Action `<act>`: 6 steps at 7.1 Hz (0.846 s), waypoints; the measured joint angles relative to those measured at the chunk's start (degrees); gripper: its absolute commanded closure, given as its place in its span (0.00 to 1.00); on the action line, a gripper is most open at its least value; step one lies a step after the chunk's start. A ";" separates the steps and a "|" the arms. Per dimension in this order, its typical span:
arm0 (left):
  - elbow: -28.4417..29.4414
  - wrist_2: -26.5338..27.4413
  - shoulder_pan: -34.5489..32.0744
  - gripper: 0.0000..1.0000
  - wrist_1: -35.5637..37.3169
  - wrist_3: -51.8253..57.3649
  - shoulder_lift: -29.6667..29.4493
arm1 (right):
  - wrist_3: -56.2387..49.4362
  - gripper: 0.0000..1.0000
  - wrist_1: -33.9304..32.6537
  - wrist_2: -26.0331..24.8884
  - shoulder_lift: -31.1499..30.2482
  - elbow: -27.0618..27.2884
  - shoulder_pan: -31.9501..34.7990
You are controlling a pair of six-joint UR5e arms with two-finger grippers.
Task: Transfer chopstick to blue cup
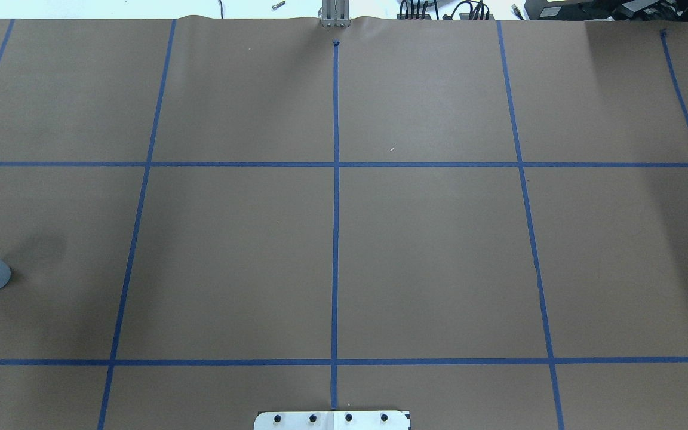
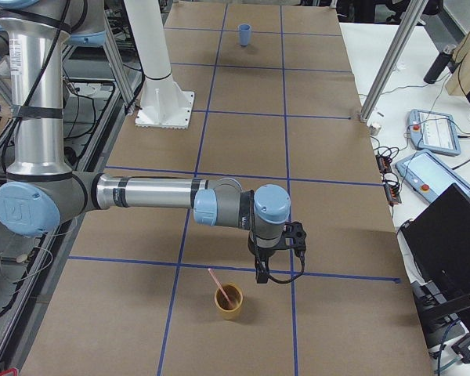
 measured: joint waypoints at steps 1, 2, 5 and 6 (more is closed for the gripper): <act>-1.14 -0.95 1.54 0.02 -0.34 -4.48 1.33 | 0.02 0.00 -0.02 0.02 -0.10 0.50 0.00; -2.85 -1.52 4.14 0.02 -1.86 -10.19 3.48 | 0.06 0.00 -0.05 0.06 -0.22 1.19 0.00; -5.85 -2.29 12.80 0.02 -20.39 -28.14 14.06 | 0.09 0.00 -0.05 0.03 -0.54 1.79 0.00; -5.89 -2.33 15.73 0.02 -24.68 -32.33 15.84 | 0.09 0.00 -0.02 0.02 -0.62 1.80 0.00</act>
